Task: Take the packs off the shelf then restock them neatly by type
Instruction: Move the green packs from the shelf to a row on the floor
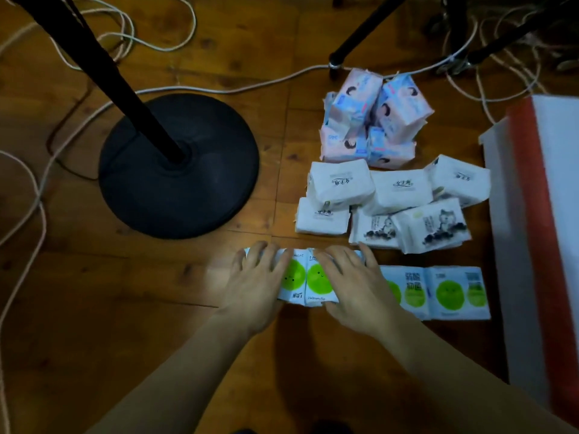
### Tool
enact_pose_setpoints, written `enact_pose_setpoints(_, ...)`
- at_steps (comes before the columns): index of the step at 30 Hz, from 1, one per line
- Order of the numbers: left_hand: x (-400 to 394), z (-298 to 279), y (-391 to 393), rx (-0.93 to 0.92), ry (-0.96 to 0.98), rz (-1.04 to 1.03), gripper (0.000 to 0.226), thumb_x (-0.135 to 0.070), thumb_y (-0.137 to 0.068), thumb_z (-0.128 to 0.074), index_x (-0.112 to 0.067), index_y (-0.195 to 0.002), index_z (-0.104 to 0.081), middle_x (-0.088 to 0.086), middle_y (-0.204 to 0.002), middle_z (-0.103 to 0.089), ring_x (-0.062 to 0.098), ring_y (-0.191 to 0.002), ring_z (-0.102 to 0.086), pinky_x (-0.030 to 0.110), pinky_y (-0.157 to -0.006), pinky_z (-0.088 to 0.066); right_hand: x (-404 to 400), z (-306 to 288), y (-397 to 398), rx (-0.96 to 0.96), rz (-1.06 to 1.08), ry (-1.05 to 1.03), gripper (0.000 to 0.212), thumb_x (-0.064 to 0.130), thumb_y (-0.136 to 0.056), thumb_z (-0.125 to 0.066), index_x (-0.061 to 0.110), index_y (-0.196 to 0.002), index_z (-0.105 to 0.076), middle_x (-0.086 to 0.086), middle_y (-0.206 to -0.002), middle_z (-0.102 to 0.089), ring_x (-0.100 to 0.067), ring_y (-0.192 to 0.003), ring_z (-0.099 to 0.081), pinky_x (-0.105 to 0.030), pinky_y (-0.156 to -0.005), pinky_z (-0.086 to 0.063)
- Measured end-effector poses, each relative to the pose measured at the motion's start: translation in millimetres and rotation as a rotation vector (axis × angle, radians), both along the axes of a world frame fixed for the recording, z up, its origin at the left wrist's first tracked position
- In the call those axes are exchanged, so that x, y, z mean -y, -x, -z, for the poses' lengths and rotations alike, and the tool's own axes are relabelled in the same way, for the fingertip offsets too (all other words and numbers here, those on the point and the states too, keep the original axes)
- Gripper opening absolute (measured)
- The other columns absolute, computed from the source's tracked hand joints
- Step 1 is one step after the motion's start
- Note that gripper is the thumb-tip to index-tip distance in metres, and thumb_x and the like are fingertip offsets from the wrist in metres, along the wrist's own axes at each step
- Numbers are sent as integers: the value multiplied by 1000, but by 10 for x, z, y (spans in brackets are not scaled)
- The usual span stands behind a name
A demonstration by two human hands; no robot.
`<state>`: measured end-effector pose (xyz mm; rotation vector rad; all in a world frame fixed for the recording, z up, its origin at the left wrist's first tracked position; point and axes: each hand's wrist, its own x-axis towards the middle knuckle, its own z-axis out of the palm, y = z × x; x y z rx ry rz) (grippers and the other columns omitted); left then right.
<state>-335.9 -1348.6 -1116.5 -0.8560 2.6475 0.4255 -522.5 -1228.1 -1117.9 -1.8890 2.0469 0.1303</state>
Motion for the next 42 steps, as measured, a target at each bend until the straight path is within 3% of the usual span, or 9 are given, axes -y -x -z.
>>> enact_pose_setpoints(7,-69,189,14,42,-86,-54,100,-49,-84,-67,-28,-155,1,3,-160,-8,28,-149,-1,54,-118,-23,-50,198,22,-14,-12,-50,97,57,-74,-68,18,-154,-28,-7,-153,-39,-28,-146,-30,-58,-120,-13)
enact_pose_setpoints(11,-63,-134,25,78,-83,-49,105,-64,-83,-64,-29,-155,3,3,-162,0,28,-151,4,57,-119,-17,-64,-141,35,8,17,-61,93,68,-78,-54,18,-153,-32,-9,-159,-34,-29,-150,-24,-57,-119,-12)
enact_pose_setpoints(14,-56,-613,26,58,-46,-44,96,-68,-87,-55,-26,-157,-4,4,-164,-7,28,-151,-1,56,-120,-14,-79,-622,24,7,44,-37,86,67,-81,-49,17,-150,-39,-10,-154,-41,-29,-146,-32,-56,-118,-19)
enact_pose_setpoints(22,-97,-2528,81,-175,90,-129,68,-54,-91,-57,-18,-146,-40,7,-149,-45,30,-142,-36,54,-113,-35,-12,-2630,-18,-5,128,101,70,60,-89,-40,17,-144,-47,-7,-147,-49,-28,-141,-41,-53,-116,-32)
enact_pose_setpoints(30,32,-4889,280,-383,237,-163,59,-52,-96,-38,-20,-146,-43,2,-148,-46,26,-143,-35,49,-114,-36,189,-4963,134,-72,202,282,67,57,-93,-34,16,-143,-50,-7,-147,-50,-26,-141,-40,-52,-115,-32)
enact_pose_setpoints(36,148,-6500,457,-491,322,-152,56,-49,-98,-48,-20,-146,-43,1,-148,-46,25,-144,-33,47,-114,-35,273,-6587,287,-96,215,490,61,54,-95,-38,15,-140,-55,-6,-144,-54,-27,-139,-43,-52,-113,-37)
enact_pose_setpoints(42,-56,-7896,592,-611,375,-133,68,-66,-96,-36,-28,-152,-33,-6,-155,-37,17,-149,-20,43,-122,-23,55,-7942,411,-183,258,619,64,58,-96,-36,18,-143,-52,-4,-148,-51,-23,-142,-39,-50,-116,-34)
